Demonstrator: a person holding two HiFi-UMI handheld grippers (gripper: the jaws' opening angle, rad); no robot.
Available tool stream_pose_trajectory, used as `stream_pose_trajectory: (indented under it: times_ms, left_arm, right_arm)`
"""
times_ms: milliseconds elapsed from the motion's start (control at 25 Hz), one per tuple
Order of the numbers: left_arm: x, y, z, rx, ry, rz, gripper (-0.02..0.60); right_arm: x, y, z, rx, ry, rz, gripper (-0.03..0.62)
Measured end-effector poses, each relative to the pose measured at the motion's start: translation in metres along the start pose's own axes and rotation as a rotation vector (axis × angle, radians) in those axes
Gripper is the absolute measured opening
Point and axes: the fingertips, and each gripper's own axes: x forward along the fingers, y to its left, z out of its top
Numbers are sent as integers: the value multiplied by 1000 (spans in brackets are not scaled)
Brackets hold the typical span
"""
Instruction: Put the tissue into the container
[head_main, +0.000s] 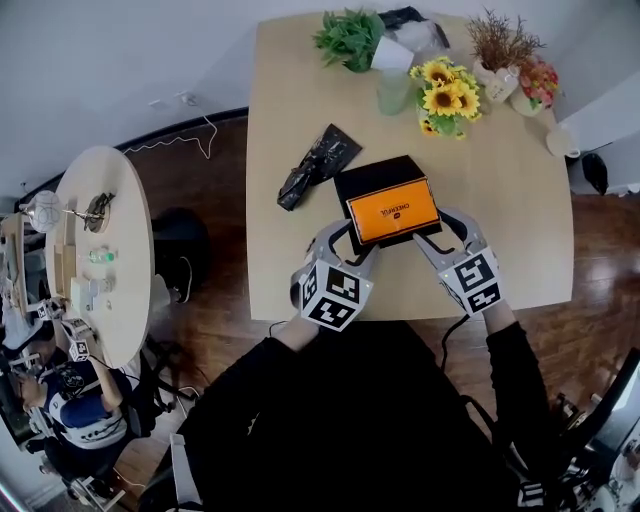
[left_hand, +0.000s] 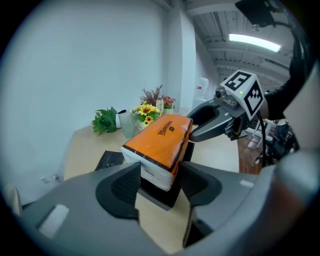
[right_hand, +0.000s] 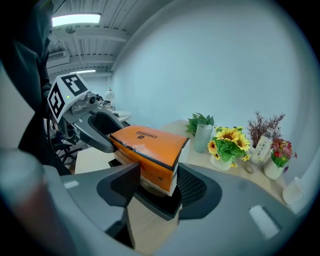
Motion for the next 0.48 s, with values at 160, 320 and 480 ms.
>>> stream_pose_trajectory:
  times_ms: [160, 320, 480]
  left_arm:
    - [6, 1, -6, -4, 16, 3, 219]
    - [10, 1, -10, -3, 31, 3, 218]
    - [15, 1, -13, -1, 44, 3, 218]
  right_arm:
    - [6, -1, -6, -12, 8, 3, 230]
    - [10, -1, -11, -9, 10, 10, 229]
    - [13, -3, -16, -2, 14, 17, 229]
